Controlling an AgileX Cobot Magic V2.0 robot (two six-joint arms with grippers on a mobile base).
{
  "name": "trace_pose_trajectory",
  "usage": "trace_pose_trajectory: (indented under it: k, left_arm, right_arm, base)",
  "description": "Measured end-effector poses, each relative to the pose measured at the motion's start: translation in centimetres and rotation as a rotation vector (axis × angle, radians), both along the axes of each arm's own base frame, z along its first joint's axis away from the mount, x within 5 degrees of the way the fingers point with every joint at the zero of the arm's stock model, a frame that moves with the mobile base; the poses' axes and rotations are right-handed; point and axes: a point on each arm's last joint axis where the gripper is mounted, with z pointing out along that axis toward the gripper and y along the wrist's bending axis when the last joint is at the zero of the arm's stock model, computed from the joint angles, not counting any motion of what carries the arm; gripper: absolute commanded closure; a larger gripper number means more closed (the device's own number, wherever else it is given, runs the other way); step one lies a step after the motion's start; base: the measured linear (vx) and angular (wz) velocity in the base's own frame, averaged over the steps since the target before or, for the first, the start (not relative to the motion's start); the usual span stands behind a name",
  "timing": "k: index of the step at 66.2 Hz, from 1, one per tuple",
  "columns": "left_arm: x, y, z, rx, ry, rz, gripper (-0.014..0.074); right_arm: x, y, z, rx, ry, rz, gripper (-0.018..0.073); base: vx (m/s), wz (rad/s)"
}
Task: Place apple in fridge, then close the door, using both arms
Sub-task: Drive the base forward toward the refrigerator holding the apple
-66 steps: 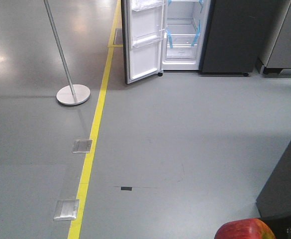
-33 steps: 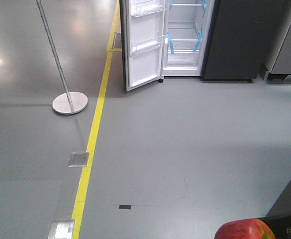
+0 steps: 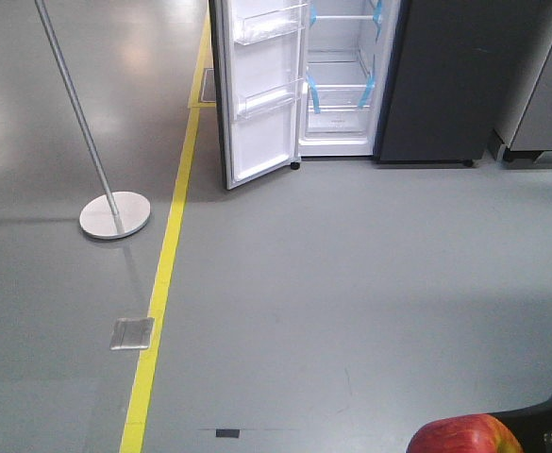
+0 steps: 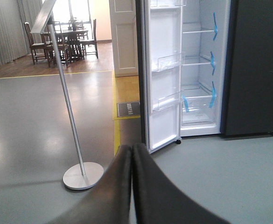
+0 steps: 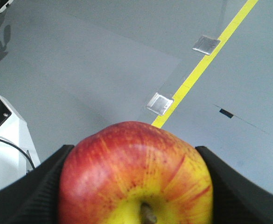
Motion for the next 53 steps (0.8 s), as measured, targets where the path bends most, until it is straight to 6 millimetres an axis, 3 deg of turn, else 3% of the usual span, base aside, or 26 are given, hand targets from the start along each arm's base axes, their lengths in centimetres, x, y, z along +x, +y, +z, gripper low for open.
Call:
trace_pose_trajectory:
  k: [53]
  left_arm:
    - [0.0, 0.0, 0.0, 0.0, 0.0, 0.0, 0.0603]
  right_arm:
    - [0.0, 0.0, 0.0, 0.0, 0.0, 0.0, 0.0356]
  base:
    - [0.21, 0.02]
